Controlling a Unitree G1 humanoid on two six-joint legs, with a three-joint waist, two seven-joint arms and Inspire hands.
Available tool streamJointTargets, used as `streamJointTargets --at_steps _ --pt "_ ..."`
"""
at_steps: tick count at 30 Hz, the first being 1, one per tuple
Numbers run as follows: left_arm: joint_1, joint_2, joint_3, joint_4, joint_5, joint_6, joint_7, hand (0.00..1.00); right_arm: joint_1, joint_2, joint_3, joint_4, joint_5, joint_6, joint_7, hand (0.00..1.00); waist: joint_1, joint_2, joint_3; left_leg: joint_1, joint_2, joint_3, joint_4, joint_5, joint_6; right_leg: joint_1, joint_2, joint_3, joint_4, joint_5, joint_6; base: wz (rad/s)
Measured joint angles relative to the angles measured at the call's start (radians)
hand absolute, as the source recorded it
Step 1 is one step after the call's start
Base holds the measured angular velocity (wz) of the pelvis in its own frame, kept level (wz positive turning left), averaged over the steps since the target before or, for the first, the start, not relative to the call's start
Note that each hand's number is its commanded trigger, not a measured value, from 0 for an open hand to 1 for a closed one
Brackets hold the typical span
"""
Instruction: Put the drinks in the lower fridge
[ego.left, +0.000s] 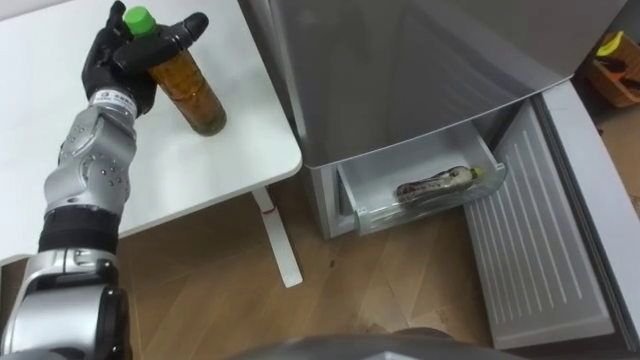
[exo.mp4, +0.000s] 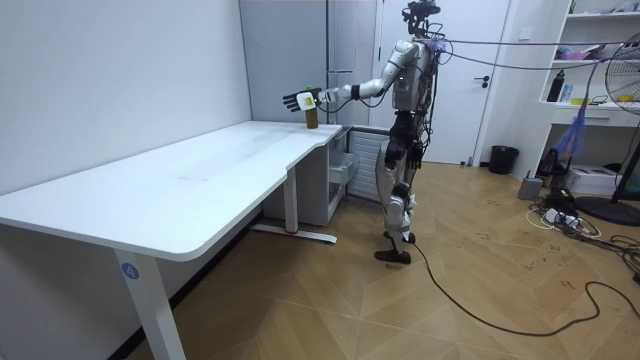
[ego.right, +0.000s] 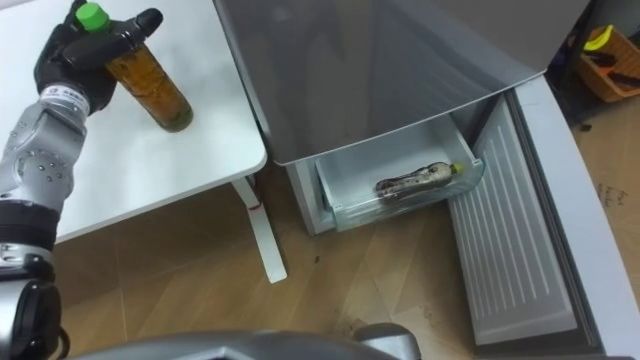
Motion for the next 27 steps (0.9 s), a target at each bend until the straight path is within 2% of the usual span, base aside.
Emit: streamJointTargets --at_steps 12,13,14,15,20,27 --pt "0.009 0.000 -0.001 -0.050 0.010 0.000 -0.006 0.00 0.001 0.000 0.000 -0.002 -0.005 -0.002 0.000 0.00 0.003 0.003 -0.0022 -0.002 0.002 0.001 -0.001 0.000 0.000 -0.003 0.004 0.010 0.002 0.000 0.000 0.00" --pt "0.010 0.000 -0.001 -0.050 0.010 0.000 -0.006 0.49 0.000 0.000 0.000 -0.005 -0.006 -0.002 0.000 0.00 0.004 0.003 -0.0025 -0.001 0.002 0.002 -0.002 0.000 0.000 -0.003 0.004 0.010 0.004 0.000 0.000 -0.03" --pt "0.011 0.000 0.000 -0.050 0.010 0.000 -0.006 0.89 0.000 0.000 0.000 -0.008 -0.006 -0.002 0.000 0.00 0.008 0.003 -0.0020 0.001 0.002 0.003 -0.003 0.000 0.000 -0.006 0.004 0.011 0.012 -0.001 -0.002 -0.05" --pt "0.012 0.000 0.000 -0.050 0.014 0.000 -0.007 1.00 0.000 0.000 0.000 -0.010 -0.007 -0.002 0.000 0.00 0.010 0.002 -0.0016 0.002 0.002 0.003 -0.003 0.000 0.000 -0.006 0.004 0.011 0.016 -0.003 -0.002 -0.05" --pt "0.041 -0.002 -0.002 -0.050 0.068 0.000 -0.011 1.00 0.007 0.000 0.000 -0.032 -0.014 -0.005 -0.007 0.00 0.015 0.000 -0.0005 0.004 0.002 0.001 -0.002 0.000 -0.001 -0.004 0.004 0.009 0.014 -0.003 -0.003 0.00" --pt "0.043 -0.004 -0.008 -0.067 0.199 0.000 0.010 1.00 0.015 -0.001 -0.001 -0.031 -0.014 -0.024 -0.012 0.00 0.018 0.001 -0.0014 0.006 0.002 -0.001 -0.002 0.000 -0.001 -0.001 0.003 0.008 0.014 -0.003 -0.003 0.00"
